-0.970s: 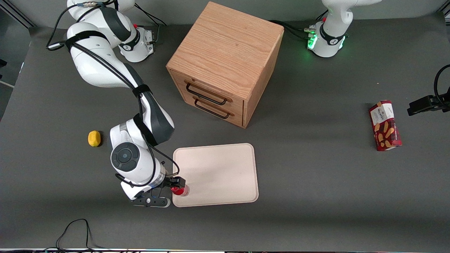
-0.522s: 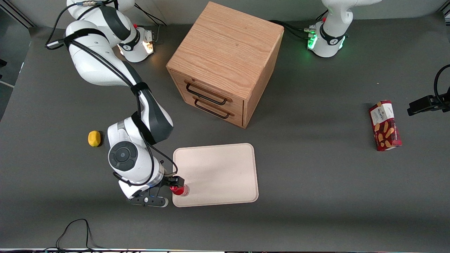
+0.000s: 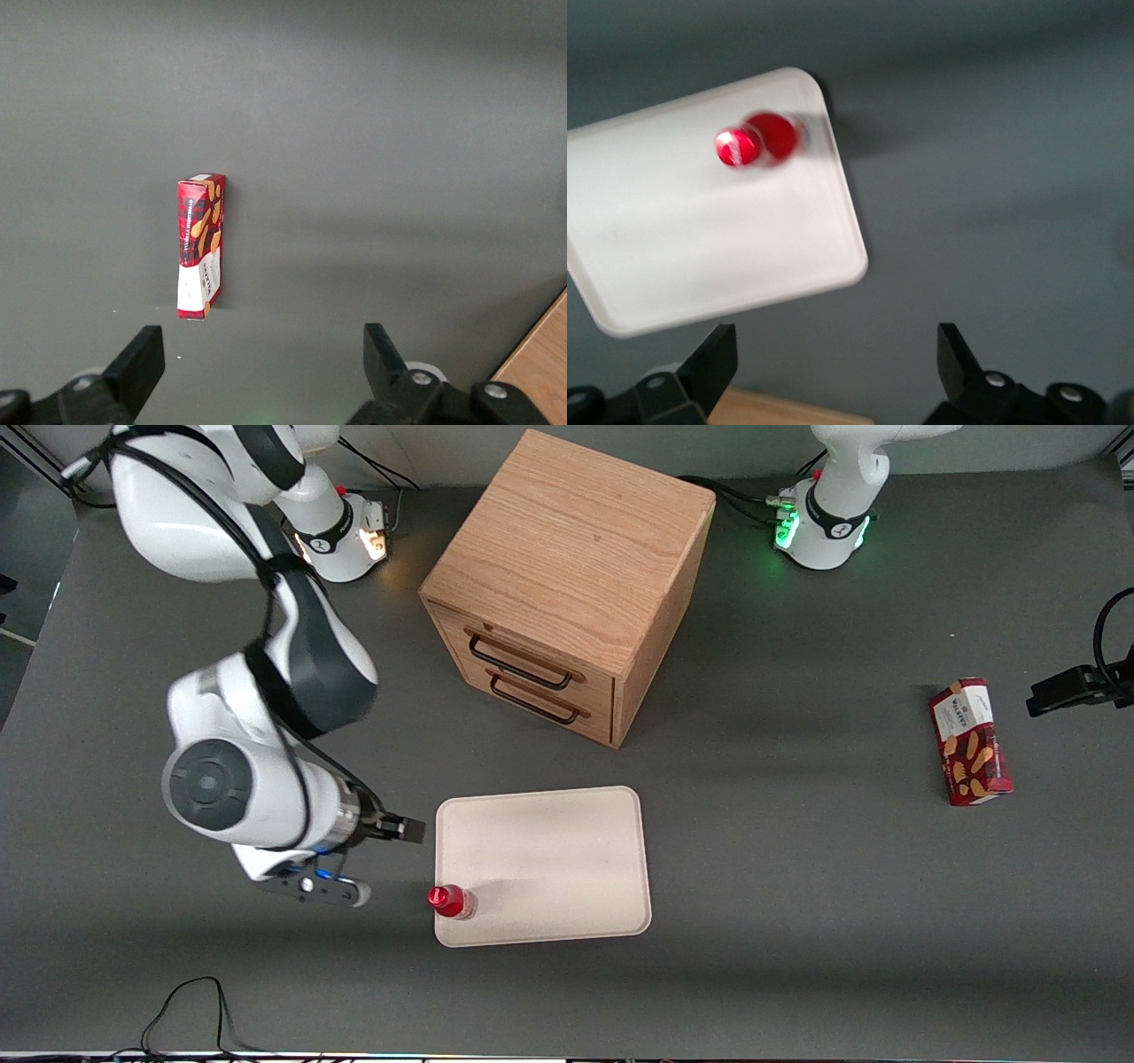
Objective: Place coke bottle on tray
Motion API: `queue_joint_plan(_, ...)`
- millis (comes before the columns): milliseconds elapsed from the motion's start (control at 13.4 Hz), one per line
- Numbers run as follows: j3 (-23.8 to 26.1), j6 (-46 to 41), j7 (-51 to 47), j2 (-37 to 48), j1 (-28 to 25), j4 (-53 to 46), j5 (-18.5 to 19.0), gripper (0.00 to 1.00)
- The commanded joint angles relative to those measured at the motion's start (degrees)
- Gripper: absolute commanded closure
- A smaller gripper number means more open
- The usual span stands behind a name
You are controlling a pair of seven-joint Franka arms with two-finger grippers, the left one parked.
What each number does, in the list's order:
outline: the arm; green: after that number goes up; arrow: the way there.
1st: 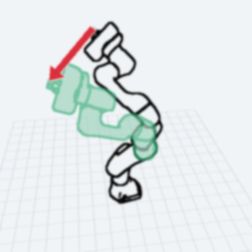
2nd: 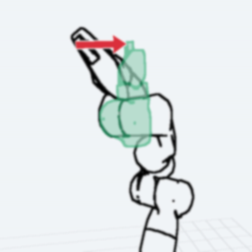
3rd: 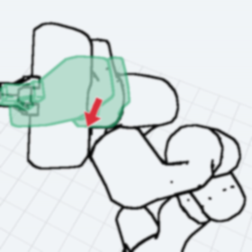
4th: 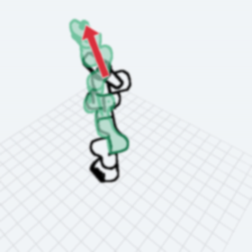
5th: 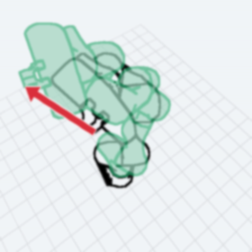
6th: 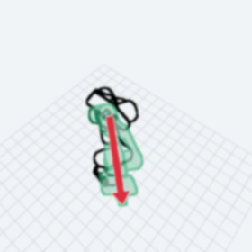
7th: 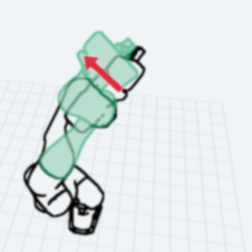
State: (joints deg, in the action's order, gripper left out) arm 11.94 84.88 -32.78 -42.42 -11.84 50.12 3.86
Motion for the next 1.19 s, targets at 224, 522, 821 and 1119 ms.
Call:
queue_joint_plan(224, -6.0, 3.1, 21.1, 31.6, 9.5, 37.4, -7.2, 0.00)
queue_joint_plan(522, -21.5, 2.4, 29.0, 43.0, 1.9, 46.1, -9.0, 0.00)
queue_joint_plan(821, -21.0, -1.0, 30.1, 46.0, 1.6, 45.6, -3.0, 0.00)
queue_joint_plan(1119, -17.3, -2.5, 28.9, 45.6, 5.3, 43.5, -3.1, 0.00)
